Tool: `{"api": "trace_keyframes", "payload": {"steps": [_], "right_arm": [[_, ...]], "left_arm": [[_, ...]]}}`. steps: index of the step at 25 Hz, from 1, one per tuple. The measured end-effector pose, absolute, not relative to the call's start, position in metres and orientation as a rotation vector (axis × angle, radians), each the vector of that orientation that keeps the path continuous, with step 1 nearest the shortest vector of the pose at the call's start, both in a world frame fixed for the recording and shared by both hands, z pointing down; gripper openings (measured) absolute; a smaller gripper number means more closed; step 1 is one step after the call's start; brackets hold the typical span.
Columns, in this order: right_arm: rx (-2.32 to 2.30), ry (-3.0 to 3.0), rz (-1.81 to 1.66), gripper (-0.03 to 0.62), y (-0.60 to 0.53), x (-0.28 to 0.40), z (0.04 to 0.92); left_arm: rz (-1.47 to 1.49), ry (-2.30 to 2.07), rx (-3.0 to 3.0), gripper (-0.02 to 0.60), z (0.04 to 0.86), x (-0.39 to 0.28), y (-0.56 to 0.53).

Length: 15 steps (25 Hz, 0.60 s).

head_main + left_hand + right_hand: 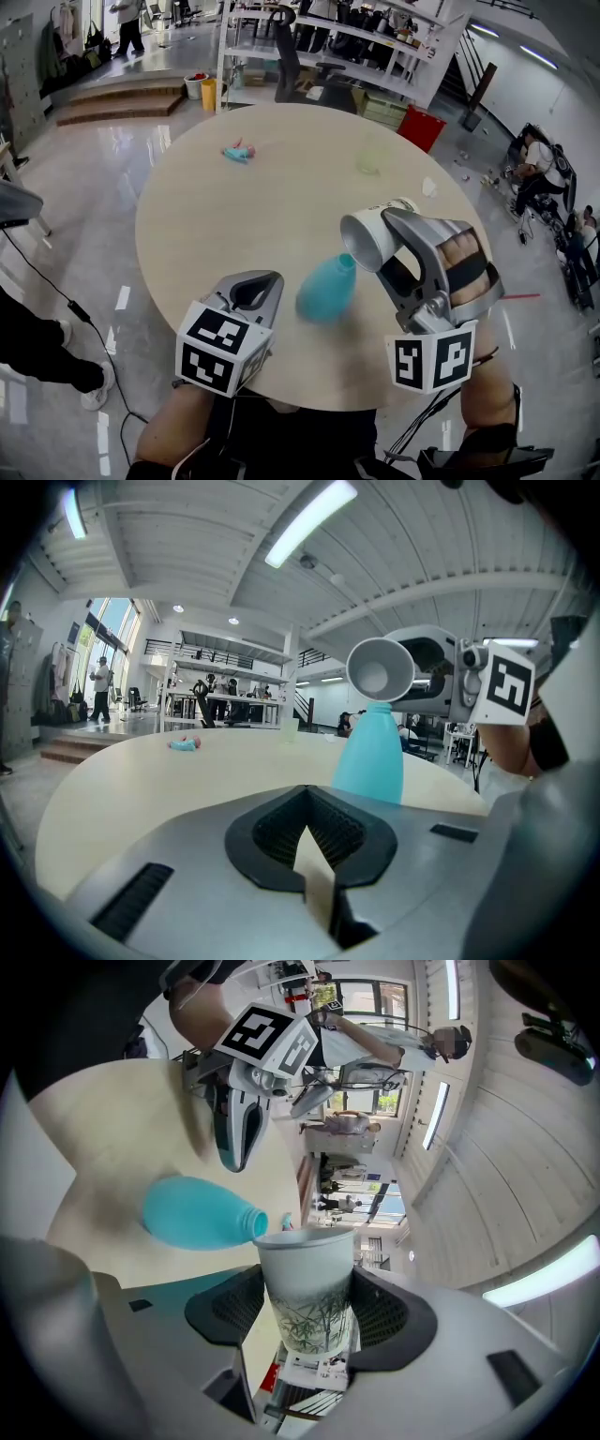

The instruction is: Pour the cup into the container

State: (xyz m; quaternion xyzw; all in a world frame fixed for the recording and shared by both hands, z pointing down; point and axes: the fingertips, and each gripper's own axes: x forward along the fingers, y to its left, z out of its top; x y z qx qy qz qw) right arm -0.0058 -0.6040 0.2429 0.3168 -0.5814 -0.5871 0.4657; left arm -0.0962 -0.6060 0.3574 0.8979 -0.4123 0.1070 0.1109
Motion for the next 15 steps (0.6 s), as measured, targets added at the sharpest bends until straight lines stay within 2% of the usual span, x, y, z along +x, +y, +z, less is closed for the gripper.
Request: {"api": "trace_keyframes", "payload": {"steps": [15], "right_arm": [[0.666,-1.228,-1.633,0.296,-0.599,-0.017,0.244]], "left_arm": [[0.302,-1.214,2.647,0.0,0.356,-0.096,-0.605]]}}
